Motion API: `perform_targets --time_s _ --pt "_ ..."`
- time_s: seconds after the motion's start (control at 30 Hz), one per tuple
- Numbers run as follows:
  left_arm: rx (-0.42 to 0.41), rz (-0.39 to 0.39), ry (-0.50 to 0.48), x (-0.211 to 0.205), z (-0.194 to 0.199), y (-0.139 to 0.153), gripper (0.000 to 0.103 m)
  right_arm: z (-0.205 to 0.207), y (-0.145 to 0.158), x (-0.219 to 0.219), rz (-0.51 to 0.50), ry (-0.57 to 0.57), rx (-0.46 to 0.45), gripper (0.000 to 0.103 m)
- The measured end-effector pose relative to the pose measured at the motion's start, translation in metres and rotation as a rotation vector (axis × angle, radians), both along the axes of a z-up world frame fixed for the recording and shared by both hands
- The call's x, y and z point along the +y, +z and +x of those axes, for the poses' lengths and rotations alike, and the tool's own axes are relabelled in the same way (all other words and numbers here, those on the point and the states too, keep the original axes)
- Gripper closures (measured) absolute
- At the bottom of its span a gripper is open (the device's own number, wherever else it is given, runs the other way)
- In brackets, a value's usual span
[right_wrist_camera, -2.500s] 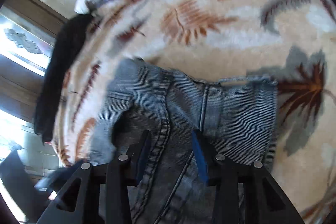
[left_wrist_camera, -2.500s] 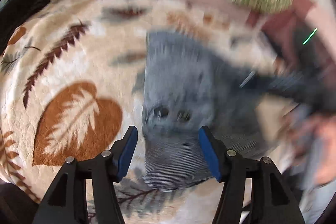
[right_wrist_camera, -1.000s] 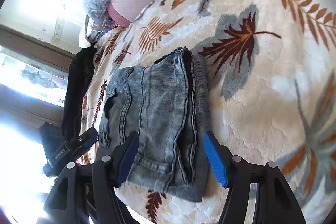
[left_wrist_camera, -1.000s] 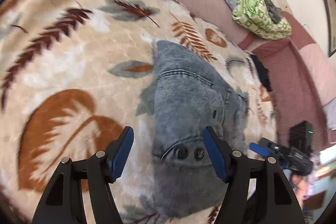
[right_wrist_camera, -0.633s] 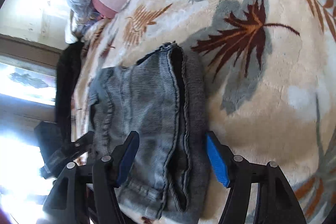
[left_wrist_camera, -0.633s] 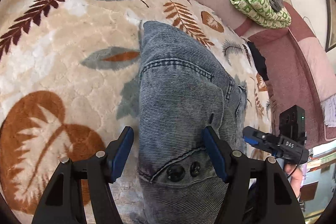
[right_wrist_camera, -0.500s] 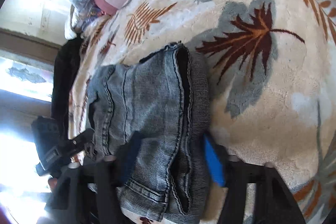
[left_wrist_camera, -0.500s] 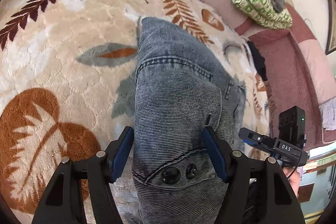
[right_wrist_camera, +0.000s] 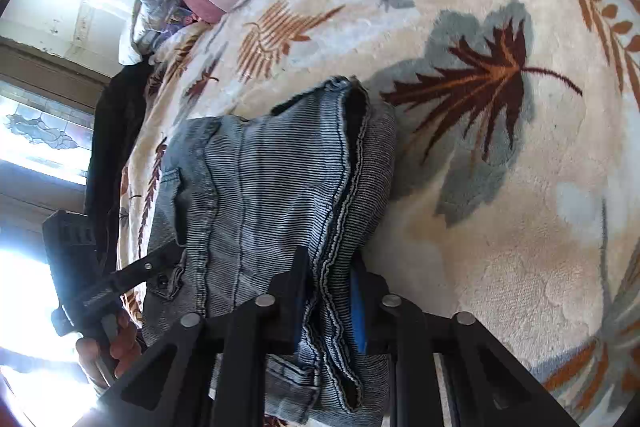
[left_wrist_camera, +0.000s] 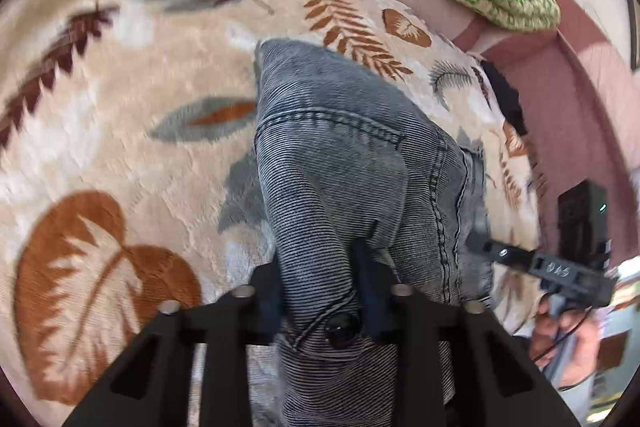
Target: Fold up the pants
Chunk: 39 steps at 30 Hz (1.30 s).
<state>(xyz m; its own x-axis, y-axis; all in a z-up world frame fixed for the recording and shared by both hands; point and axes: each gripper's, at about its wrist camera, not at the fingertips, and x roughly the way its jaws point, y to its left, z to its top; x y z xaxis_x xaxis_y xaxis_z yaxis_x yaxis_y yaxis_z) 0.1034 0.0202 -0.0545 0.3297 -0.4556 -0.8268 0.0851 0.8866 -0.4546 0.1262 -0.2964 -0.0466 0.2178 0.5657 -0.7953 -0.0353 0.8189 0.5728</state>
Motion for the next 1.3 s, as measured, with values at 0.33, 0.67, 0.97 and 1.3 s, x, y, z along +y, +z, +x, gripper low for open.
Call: perform_targets --time_s 0.33,0.67,0.97,1.3 --pt "-0.207 0.068 -0.046 -0.003 -0.016 0.076 0.080 -0.001 0.074 0.016 0.022 0.028 -0.166 0.090" --pt "-0.277 0.029 0.007 0.028 0.014 0.116 0.080 0.037 0.120 0.038 0.034 0.049 -0.250 0.090" --pt "-0.028 0.090 0.100 0.037 0.024 -0.002 0.035 0.033 -0.006 0.031 -0.058 -0.006 -0.035 0.072" --pt "-0.248 0.246 0.144 0.029 -0.042 0.046 0.031 -0.035 0.049 0.038 -0.130 0.041 -0.300 0.061"
